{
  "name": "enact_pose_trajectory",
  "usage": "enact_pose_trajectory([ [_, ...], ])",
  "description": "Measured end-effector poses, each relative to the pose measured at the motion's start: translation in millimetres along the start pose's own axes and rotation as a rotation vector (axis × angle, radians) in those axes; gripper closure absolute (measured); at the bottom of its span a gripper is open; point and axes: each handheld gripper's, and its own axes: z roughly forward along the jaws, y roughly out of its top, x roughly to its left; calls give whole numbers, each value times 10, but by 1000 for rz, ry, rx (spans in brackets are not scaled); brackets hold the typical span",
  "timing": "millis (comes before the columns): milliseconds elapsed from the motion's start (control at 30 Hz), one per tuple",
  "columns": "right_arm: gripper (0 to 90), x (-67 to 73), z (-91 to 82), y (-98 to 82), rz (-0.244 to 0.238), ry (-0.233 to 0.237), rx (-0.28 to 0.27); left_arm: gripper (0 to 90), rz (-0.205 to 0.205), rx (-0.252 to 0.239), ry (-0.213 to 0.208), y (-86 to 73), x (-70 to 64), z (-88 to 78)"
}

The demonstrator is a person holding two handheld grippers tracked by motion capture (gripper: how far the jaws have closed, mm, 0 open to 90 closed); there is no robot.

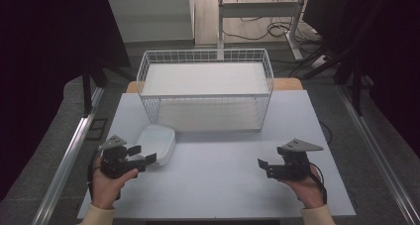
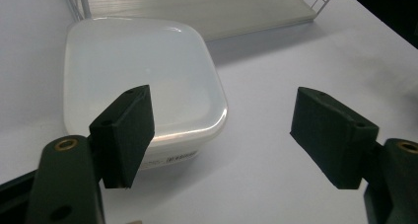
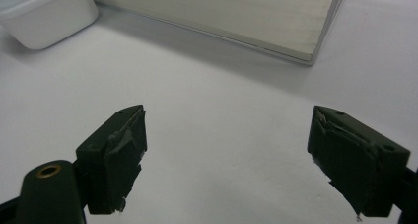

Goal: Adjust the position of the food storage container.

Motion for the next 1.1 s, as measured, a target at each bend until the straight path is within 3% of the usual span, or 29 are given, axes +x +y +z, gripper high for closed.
enact_pose_trajectory([
  [233, 161, -11, -52, 15, 4, -8, -9, 240, 0, -8, -8, -14, 1, -23],
  [733, 180, -24, -65, 11, 6, -6, 27, 248, 10, -6, -16, -4, -4, -32],
  [1100, 193, -42, -121, 16, 22, 2, 7, 273, -17, -31, 16, 42, 43, -142],
])
